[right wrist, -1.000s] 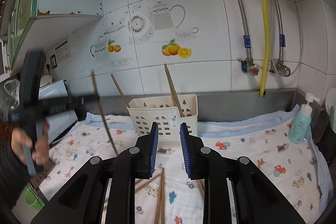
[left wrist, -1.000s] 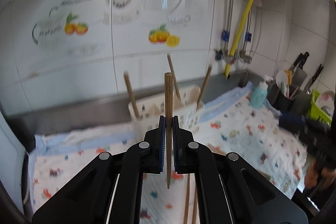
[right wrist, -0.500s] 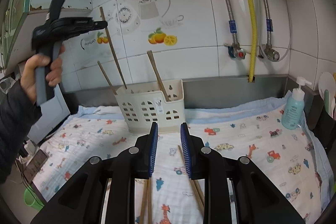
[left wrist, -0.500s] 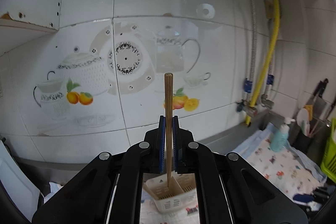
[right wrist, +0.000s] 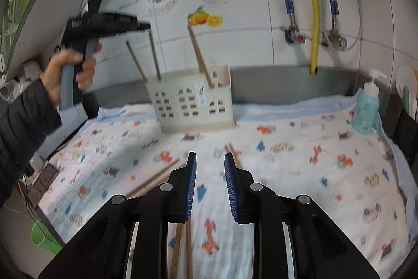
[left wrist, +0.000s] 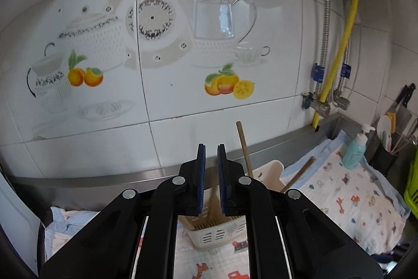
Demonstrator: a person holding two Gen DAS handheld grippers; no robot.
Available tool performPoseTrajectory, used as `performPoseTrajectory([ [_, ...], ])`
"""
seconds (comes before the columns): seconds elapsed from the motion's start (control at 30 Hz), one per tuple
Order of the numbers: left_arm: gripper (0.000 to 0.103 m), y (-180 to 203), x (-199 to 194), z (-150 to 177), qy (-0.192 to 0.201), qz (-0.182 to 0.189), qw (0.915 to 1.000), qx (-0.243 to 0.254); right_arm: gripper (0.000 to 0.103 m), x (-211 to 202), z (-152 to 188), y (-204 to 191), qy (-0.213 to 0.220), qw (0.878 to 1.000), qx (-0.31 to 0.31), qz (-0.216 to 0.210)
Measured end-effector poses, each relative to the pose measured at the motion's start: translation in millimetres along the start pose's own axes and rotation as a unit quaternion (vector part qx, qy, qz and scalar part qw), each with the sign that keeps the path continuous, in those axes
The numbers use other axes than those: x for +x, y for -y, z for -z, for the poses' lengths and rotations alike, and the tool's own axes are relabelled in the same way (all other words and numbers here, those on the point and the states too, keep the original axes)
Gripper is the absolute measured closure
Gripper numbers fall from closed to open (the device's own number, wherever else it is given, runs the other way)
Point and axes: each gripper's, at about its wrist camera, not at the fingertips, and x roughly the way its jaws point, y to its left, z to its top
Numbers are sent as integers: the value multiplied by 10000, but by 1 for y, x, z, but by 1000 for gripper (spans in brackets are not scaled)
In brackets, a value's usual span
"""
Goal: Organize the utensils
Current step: 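Lower the chopstick into the holder with the left tool and open it, then grasp a wooden chopstick with the right tool while the left tool grasps another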
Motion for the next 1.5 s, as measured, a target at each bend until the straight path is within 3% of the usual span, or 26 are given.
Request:
performPoseTrajectory([
  [0.1, 89, 3, -18, 0, 130, 62, 9999, 24, 81, 3, 17, -4, -242, 9997, 24, -47],
  [0.13, 84, 3, -24, 1, 167, 87, 9998, 30, 81, 5, 24, -6, -338, 9994, 15, -72],
  [0.17, 69, 4, -31, 2, 219, 93, 9997, 28, 81, 6, 29, -7, -410, 9991, 3, -91],
  [0.2, 67, 4, -41, 5, 303, 70, 9995, 13, 81, 9, 37, -10, -520, 9986, -24, -104],
  [0.4, 67, 2, -81, 33, 327, 246, 9991, -54, 84, 22, 72, -15, -972, 9950, 16, -223],
  [0.6, 67, -2, -117, 87, 172, 341, 9992, -99, 88, 32, 93, -17, -1207, 9923, 61, -260],
  [0.93, 67, -25, -131, 193, -681, 359, 9955, -553, 92, 43, 100, -18, -1238, 9921, 38, -189],
  [1.2, 67, -16, -123, 261, -1397, 615, 9872, -467, 95, 43, 100, -20, -1172, 9931, -6, -44],
  [1.37, 67, -4, -110, 292, -1785, 735, 9804, -395, 96, 40, 101, -20, -1111, 9938, 103, -24],
  [1.5, 68, -1, -104, 302, -1843, 720, 9795, -387, 96, 36, 100, -19, -1064, 9941, 207, -39],
])
